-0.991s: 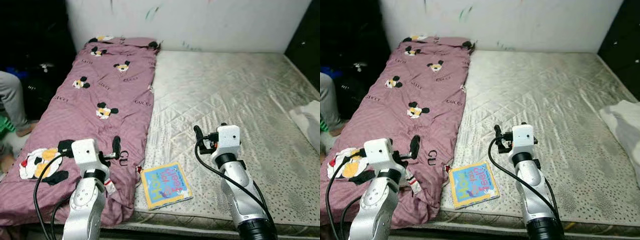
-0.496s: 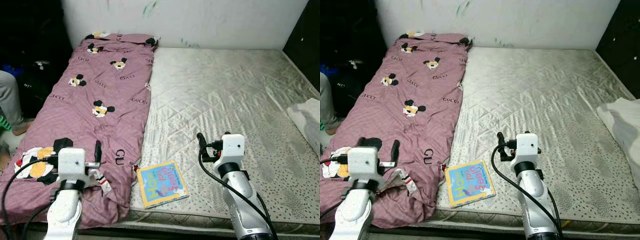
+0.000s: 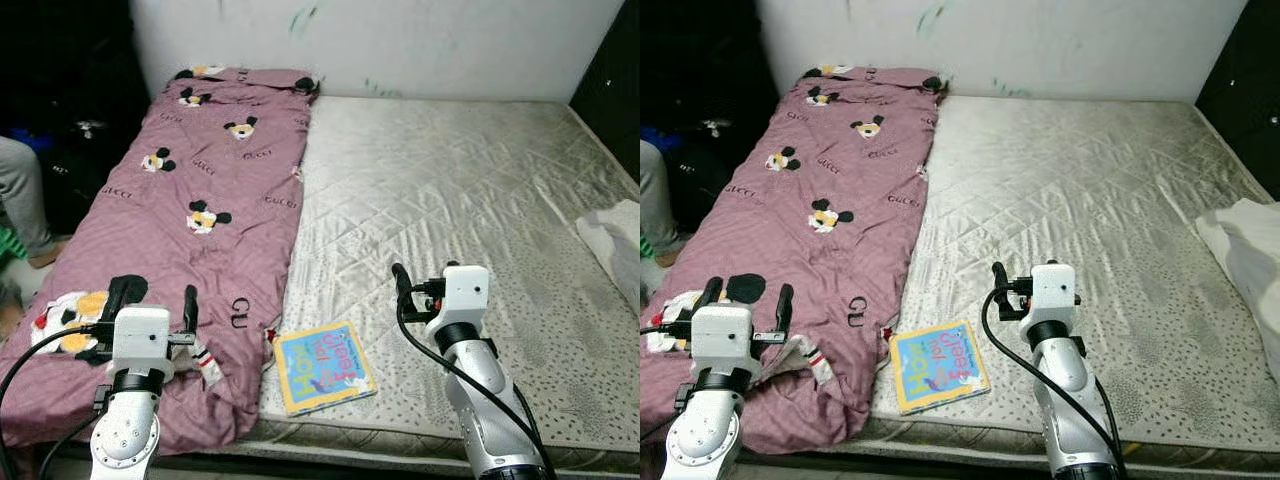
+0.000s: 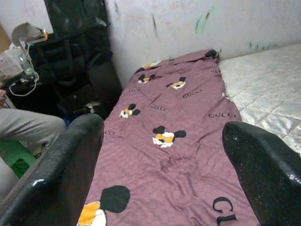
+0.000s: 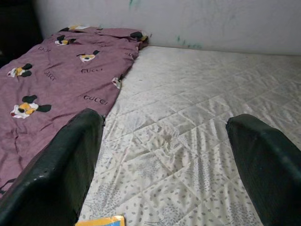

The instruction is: Clean up the room

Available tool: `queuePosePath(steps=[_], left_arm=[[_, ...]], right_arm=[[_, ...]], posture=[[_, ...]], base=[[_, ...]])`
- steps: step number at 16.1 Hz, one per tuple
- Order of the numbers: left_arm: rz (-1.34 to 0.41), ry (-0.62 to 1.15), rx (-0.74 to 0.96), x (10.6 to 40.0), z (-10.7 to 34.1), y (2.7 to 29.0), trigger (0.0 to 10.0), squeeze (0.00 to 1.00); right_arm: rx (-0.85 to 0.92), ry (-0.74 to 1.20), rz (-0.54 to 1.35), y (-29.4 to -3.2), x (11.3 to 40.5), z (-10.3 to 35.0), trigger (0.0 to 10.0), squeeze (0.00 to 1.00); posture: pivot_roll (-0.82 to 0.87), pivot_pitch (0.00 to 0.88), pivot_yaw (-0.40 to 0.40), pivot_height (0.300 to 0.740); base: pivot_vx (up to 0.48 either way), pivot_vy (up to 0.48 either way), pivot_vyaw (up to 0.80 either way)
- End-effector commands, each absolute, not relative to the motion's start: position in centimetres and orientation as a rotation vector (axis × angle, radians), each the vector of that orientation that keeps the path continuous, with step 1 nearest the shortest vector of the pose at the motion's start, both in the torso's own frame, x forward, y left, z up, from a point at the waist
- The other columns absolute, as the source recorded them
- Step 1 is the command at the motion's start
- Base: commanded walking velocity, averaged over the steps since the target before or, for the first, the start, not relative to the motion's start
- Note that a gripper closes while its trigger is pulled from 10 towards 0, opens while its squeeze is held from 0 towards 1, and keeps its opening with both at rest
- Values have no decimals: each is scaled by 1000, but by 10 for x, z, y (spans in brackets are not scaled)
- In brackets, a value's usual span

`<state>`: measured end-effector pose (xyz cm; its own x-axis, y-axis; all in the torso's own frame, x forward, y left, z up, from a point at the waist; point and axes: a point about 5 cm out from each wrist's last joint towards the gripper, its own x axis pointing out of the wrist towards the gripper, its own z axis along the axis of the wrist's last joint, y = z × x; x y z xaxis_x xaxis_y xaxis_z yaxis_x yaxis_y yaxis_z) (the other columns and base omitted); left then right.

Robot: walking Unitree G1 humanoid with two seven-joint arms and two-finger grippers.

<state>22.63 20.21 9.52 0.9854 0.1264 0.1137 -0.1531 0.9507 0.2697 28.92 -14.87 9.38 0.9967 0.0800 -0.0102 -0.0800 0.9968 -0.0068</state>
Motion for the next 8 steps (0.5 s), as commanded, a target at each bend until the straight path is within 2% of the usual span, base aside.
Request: queuePosePath(steps=[1,4,8], left_arm=[[143,-98,271,228,96,203,10000,0],[136,-98,252,230,97,200,10000,0],[130,-86,232,233,96,198,10000,0]], right_arm=[[-5,16,74,-150,291,95,10000,0],[-8,17,76,-149,291,96,10000,0],[-14,9,83,-149,292,98,10000,0]], posture=[[56,62,-7,740],[55,62,-7,740],[53,71,-12,740]], base=[[0,0,-800],[0,0,-800],[0,0,0]])
